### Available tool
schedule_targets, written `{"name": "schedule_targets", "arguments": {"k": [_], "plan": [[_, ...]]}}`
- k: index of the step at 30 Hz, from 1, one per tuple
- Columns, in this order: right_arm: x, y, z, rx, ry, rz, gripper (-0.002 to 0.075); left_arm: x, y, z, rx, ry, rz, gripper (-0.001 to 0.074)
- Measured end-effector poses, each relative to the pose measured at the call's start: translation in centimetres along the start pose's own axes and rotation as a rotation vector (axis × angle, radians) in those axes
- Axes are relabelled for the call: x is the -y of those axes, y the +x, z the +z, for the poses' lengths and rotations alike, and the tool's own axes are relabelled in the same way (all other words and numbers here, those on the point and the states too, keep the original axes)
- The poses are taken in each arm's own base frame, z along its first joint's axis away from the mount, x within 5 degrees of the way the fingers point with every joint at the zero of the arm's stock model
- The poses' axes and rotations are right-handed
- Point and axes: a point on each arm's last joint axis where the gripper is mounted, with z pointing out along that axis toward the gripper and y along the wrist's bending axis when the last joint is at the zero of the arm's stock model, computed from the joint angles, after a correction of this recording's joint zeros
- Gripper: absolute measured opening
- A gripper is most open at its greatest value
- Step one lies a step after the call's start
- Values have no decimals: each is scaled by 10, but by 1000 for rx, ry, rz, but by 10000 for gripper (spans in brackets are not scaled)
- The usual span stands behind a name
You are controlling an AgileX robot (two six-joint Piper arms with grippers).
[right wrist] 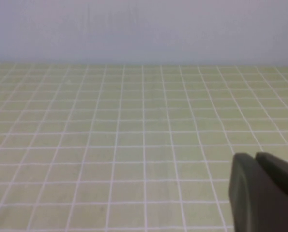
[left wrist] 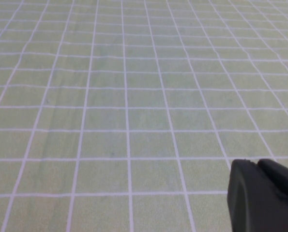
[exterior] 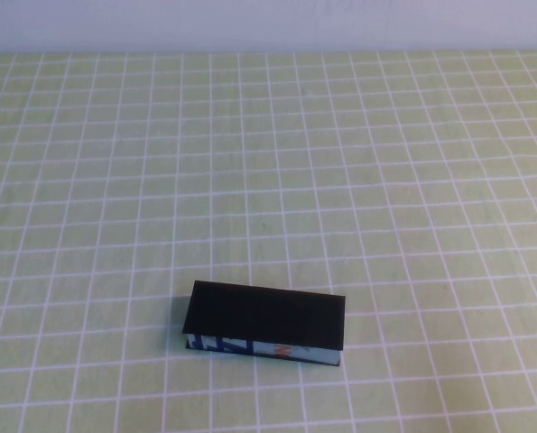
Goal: Return glasses to glasses case
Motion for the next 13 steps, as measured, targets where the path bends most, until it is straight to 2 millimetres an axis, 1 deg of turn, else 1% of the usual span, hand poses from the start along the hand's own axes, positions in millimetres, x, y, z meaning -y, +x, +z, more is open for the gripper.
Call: {"name": "schedule_targets", "arguments": {"k": [9,11,13], "plan": [[10,64,2,16,101,28,-18,0,0,0,0,0,0,-4],[11,78,5,-16,107,64,-18,0,0,0,0,0,0,-4],[10,85,5,-70,102,89,-18,0,0,0,0,0,0,-4]]}}
